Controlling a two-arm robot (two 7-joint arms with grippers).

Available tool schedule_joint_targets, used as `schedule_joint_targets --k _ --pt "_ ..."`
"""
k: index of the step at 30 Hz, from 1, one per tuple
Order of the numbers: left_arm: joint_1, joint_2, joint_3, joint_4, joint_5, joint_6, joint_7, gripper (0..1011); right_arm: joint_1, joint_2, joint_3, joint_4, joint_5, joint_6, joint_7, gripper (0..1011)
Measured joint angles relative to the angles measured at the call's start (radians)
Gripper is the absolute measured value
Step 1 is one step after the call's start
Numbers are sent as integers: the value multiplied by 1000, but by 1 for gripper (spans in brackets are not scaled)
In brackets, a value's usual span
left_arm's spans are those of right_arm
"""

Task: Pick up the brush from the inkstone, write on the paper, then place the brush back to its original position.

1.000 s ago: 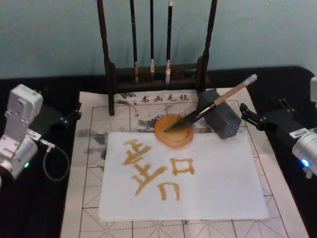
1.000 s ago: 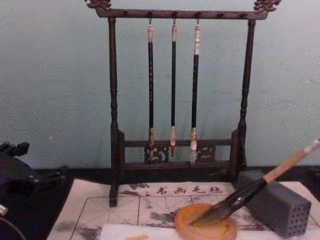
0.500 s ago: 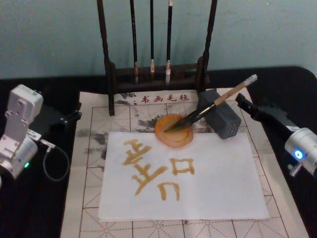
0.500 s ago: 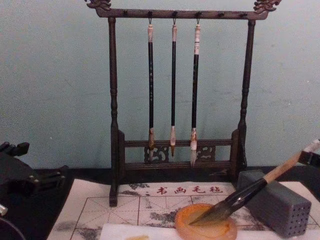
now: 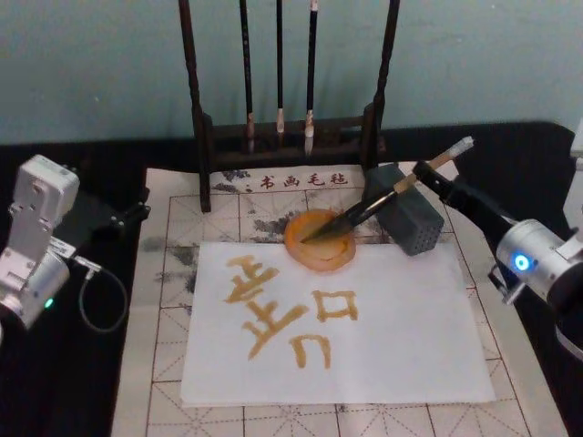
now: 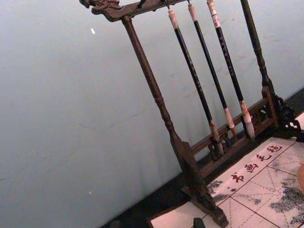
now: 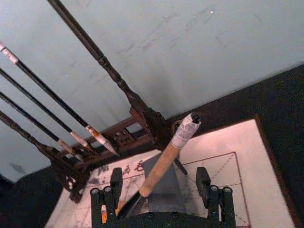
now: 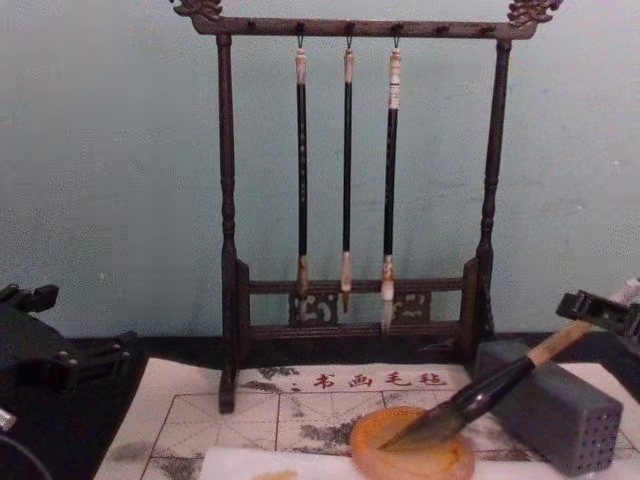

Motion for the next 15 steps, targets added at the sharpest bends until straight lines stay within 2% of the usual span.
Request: schedule_joint_targets --k 13,15 --pt "0 0 0 0 0 0 0 1001 56 -52 14 68 129 43 -30 1003" --pt "0 0 0 0 0 0 0 1001 58 -54 15 70 136 45 -33 1002"
